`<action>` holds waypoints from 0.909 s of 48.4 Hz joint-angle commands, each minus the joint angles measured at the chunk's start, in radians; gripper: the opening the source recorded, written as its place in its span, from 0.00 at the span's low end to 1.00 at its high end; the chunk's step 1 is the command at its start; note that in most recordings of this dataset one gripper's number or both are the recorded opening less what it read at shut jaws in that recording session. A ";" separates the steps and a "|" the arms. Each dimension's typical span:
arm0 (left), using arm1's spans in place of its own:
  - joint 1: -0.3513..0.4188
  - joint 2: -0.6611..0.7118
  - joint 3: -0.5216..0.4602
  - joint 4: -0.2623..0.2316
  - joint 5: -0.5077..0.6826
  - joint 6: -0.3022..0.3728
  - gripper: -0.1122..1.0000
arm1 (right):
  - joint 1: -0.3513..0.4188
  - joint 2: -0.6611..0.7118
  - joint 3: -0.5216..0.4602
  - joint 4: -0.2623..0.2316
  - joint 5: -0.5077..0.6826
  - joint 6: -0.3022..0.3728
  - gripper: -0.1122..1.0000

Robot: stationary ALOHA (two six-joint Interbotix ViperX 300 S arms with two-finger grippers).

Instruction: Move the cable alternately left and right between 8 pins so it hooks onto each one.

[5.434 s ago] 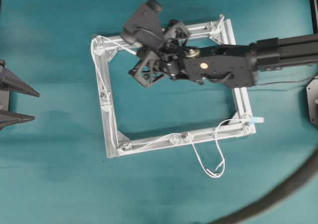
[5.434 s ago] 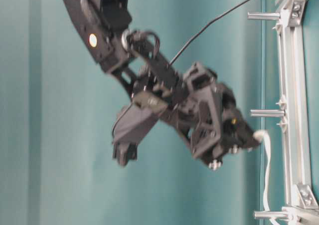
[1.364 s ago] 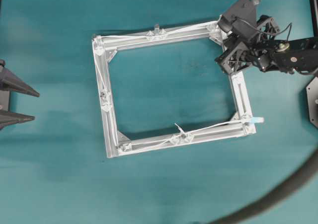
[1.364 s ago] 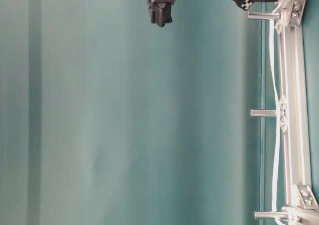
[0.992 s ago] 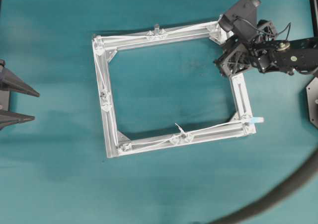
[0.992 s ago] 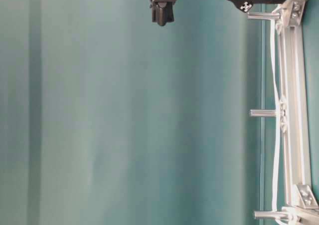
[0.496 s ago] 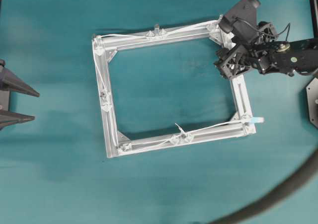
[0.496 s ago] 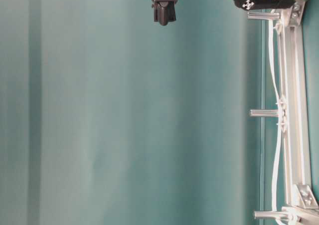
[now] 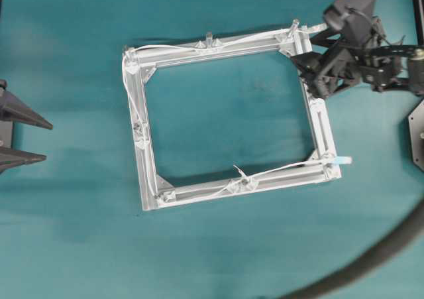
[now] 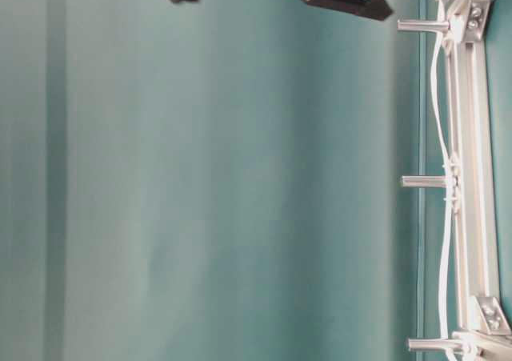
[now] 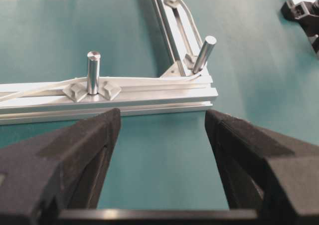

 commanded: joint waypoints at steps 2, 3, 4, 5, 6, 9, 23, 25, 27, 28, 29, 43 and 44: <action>0.003 0.008 -0.011 0.000 -0.009 -0.008 0.75 | 0.002 -0.066 0.008 -0.021 -0.060 -0.011 0.72; 0.003 0.006 -0.011 0.000 -0.008 -0.008 0.75 | 0.002 -0.077 0.012 -0.025 -0.071 -0.014 0.72; 0.005 0.006 -0.011 0.000 -0.009 -0.008 0.75 | 0.002 -0.089 0.017 -0.026 -0.080 -0.017 0.72; 0.003 0.006 -0.011 0.000 -0.009 -0.008 0.75 | 0.003 -0.100 0.021 -0.028 -0.086 -0.020 0.72; 0.003 0.006 -0.011 0.000 -0.009 -0.008 0.75 | 0.002 -0.112 0.025 -0.031 -0.094 -0.023 0.72; 0.003 0.006 -0.011 0.000 -0.009 -0.008 0.75 | 0.002 -0.147 0.040 -0.034 -0.106 -0.031 0.72; 0.003 0.006 -0.012 0.000 -0.009 -0.008 0.75 | 0.002 -0.351 0.144 -0.144 -0.149 -0.097 0.72; 0.005 0.006 -0.012 0.000 -0.008 -0.008 0.75 | 0.002 -0.390 0.156 -0.161 -0.155 -0.104 0.72; 0.003 0.006 -0.011 0.000 -0.008 -0.008 0.75 | 0.002 -0.423 0.169 -0.172 -0.163 -0.110 0.72; 0.003 0.006 -0.011 0.000 -0.009 -0.008 0.75 | 0.002 -0.449 0.176 -0.181 -0.170 -0.114 0.72; 0.003 0.008 -0.011 0.000 -0.009 -0.008 0.75 | 0.002 -0.465 0.184 -0.187 -0.175 -0.115 0.72; 0.003 0.006 -0.011 -0.002 -0.009 -0.008 0.75 | 0.002 -0.635 0.288 -0.215 -0.311 -0.187 0.72; 0.003 0.008 -0.011 -0.002 -0.008 -0.008 0.75 | 0.002 -0.647 0.293 -0.215 -0.318 -0.198 0.72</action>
